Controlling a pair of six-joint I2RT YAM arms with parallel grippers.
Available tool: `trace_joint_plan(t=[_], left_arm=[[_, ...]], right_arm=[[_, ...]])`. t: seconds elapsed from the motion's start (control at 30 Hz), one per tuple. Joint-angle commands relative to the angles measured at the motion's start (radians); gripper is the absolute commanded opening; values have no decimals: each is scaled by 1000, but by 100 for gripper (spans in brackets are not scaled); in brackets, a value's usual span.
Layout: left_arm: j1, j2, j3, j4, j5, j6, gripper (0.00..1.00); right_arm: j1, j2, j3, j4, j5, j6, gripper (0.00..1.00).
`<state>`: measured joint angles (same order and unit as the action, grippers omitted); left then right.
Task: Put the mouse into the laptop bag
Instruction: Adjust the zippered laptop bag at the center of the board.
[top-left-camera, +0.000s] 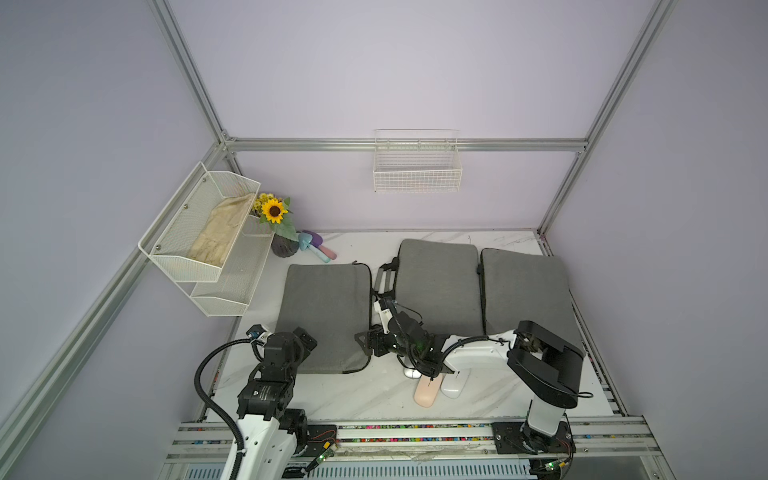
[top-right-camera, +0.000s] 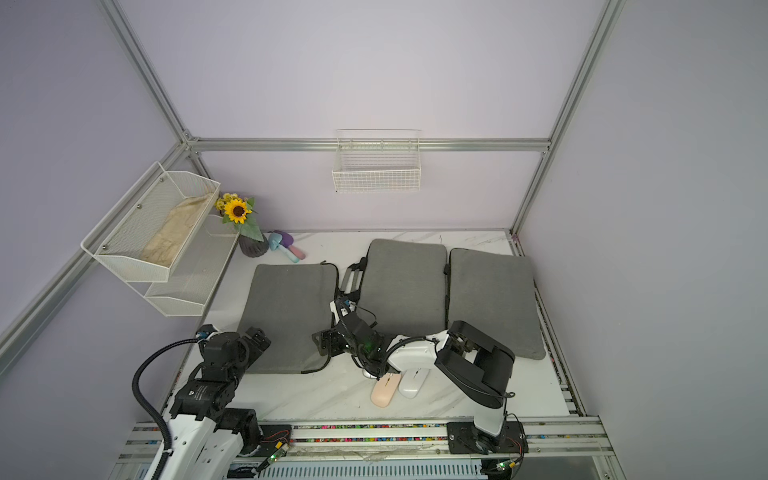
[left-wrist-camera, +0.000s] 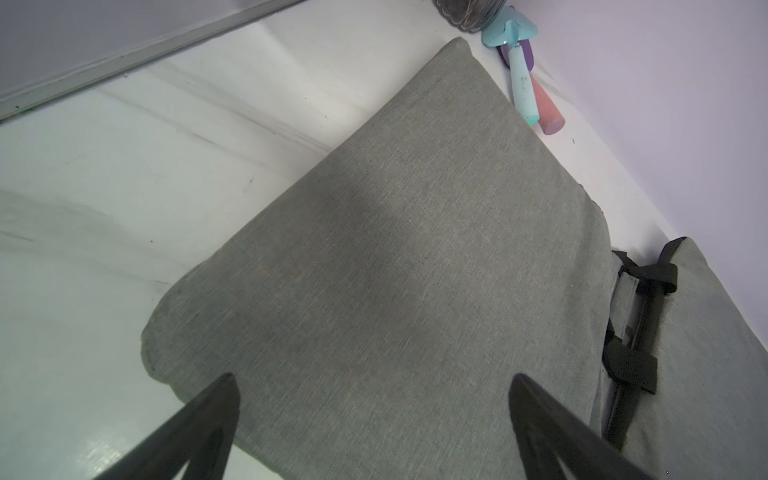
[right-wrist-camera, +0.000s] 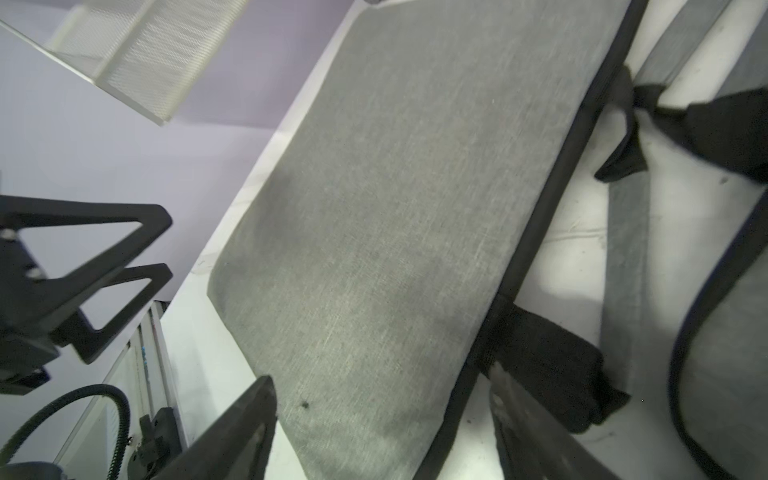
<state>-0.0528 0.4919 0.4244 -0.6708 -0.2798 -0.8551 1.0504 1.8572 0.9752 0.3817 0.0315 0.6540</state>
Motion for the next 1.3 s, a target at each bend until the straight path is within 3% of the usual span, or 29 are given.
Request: trace_joint_plan(t=[0.0,0.2,0.33,0.7,0.8,1.0,1.27], left_arm=[[-2,18,-19,47,14,-26,100],[-1,67,4,66,10,-12,100],[-1,74,-8,57,-15,-30,100],[-1,40,-8,40,5,-58,100],[-1,48,-21,38,25,-109,100],[-2,138,-11,10,31,-217,100],[-1,349,31,4,41,-241,100]], right_arm=[[20,76,78,-69,-18,48,80],[19,87,72,-94,80,58,80],[19,140,115,-96,67,58,74],[-20,223,209,-130,77,53,11],[-20,229,205,-101,54,53,2],[-5,235,175,-31,4,92,0],[41,197,142,12,-2,104,0]])
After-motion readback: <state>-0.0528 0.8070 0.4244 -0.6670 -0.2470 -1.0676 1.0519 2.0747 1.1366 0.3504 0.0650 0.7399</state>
